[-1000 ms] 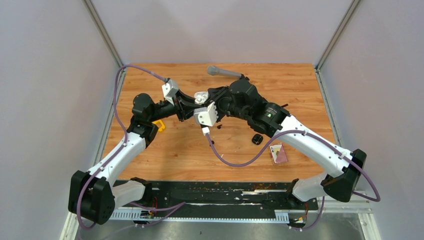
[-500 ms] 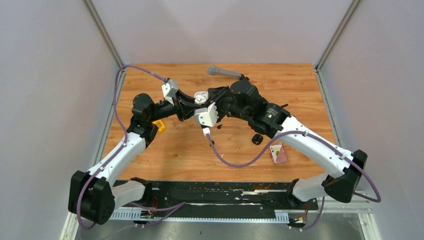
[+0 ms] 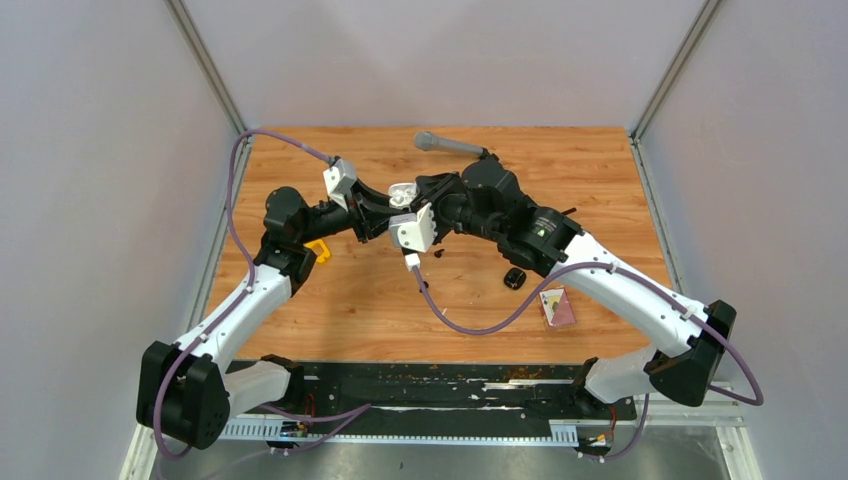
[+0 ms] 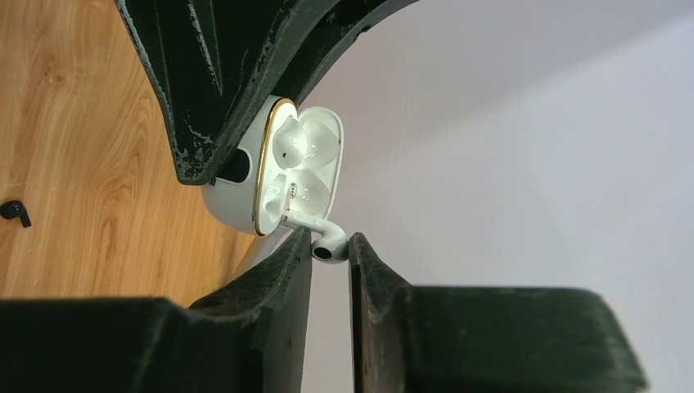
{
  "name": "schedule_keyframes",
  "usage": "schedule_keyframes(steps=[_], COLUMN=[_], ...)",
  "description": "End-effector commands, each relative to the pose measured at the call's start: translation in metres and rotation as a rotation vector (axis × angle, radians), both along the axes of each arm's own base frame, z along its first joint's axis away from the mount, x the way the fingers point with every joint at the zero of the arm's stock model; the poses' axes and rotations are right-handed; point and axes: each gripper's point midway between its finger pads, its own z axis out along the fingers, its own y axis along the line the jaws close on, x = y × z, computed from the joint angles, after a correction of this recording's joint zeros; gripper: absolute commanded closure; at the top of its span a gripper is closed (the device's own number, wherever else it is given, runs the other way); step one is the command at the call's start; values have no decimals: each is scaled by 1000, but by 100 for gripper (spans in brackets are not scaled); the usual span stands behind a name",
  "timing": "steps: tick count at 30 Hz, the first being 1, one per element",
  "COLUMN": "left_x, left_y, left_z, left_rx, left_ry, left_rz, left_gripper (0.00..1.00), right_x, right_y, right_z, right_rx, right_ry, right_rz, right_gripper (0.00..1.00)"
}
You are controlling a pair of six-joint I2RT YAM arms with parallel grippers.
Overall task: Insert the wireless bluetooth earbuds into the charging case
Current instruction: Place the earbud in the charging case.
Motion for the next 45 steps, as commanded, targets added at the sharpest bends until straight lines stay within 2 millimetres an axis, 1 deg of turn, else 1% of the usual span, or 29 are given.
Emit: schedule_keyframes(steps=[1,3,9,13,17,22,29,37,45], left_x=[-2,-1,2,3,3,3,3,3,2], left_y=[-1,-1,-1,-1,0,0,0,0,0], left_z=[24,25,24,24,26,26,28,31,29], left_rx=[-20,-22,-22,-23,-28,-30,-35,-38,-37], left_ry=[-106,-105,-96,-93,-95,-93,-94,-102,-100], left_rz=[-4,0,6,10,14,22,23,23,18], left_gripper=[100,100,100,100,100,100,100,100,100], right_x=[-1,-3,-3,-6,-8,-11,-9,-10,-8], right_y=[-7,-8,-7,-7,-6,-6,-6,-5,-2], right_z=[29,27,38,39,31,26,15,9,8], right_rx=[79,72,101,99,69,54,12,-7,-15], right_ry=[-34,-36,-51,-49,-46,-39,-45,-42,-52], right_rz=[-19,-9,-8,7,22,39,37,48,54], right_gripper=[94,94,94,94,94,93,93,93,93])
